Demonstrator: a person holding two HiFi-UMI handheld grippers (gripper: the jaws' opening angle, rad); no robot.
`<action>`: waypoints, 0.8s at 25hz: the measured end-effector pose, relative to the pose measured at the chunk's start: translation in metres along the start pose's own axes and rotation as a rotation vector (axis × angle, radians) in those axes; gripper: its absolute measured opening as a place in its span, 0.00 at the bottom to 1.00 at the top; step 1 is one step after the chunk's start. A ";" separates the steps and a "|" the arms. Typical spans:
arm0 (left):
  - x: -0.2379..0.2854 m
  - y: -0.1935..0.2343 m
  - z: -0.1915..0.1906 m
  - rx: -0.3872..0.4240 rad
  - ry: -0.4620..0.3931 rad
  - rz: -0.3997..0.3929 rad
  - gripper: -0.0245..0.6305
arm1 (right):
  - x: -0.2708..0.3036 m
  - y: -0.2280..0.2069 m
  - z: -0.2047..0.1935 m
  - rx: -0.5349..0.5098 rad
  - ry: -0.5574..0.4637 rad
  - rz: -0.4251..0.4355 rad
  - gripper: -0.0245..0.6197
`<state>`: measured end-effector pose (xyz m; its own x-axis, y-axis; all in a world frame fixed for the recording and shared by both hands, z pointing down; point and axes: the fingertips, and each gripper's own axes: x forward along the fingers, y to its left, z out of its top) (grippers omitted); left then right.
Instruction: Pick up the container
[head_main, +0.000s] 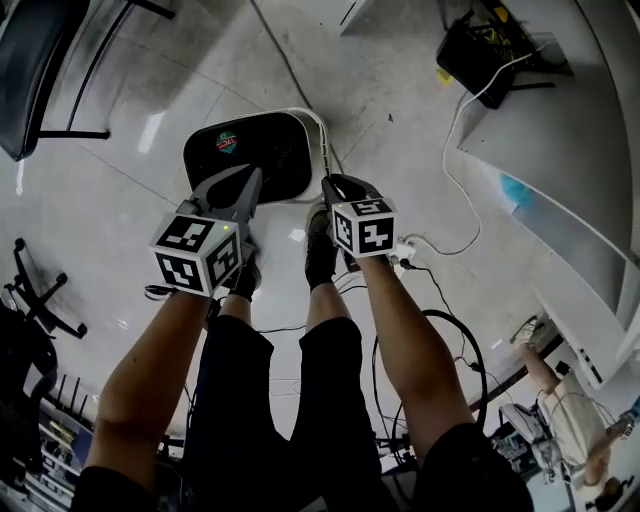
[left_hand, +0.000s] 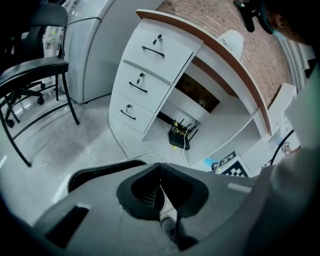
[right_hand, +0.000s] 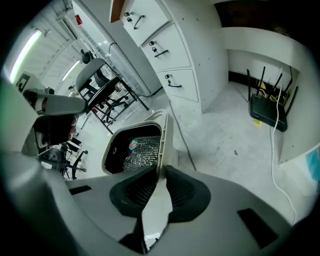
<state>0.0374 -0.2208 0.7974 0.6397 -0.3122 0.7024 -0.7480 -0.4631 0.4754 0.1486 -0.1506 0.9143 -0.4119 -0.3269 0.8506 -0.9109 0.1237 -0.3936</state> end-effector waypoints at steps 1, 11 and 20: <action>0.002 0.001 -0.001 -0.002 0.005 -0.003 0.04 | -0.002 0.006 0.004 -0.017 -0.006 0.004 0.12; 0.062 0.008 -0.020 -0.097 0.080 -0.106 0.05 | -0.014 0.038 0.032 -0.102 -0.105 0.044 0.12; 0.099 -0.017 -0.019 -0.273 0.104 -0.244 0.35 | -0.031 0.063 0.036 -0.126 -0.173 0.108 0.12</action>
<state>0.1096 -0.2278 0.8692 0.7941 -0.1279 0.5942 -0.6043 -0.2712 0.7492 0.1044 -0.1661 0.8505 -0.5067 -0.4601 0.7291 -0.8621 0.2794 -0.4228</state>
